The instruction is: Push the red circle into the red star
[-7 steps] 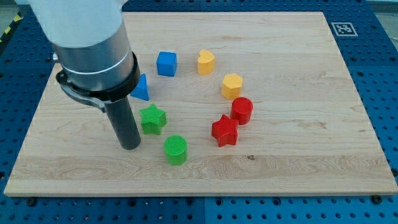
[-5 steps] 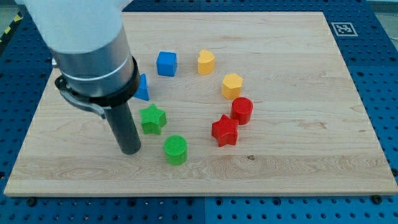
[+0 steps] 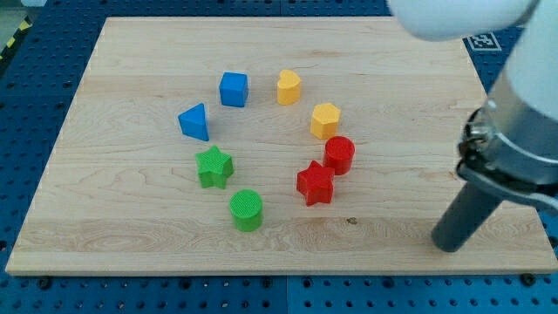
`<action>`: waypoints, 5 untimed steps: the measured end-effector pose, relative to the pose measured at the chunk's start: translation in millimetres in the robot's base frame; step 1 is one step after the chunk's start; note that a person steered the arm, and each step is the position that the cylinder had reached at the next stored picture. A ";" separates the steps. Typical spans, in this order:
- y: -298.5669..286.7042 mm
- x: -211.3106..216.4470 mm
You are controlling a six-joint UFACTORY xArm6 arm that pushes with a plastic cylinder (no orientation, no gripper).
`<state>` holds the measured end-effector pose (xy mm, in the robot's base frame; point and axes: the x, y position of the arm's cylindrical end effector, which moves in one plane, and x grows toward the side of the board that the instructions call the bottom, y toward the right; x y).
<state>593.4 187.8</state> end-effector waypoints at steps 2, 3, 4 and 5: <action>-0.5 -61.9; -5.2 -94.8; -5.6 -96.9; -22.0 -104.8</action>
<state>488.7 165.8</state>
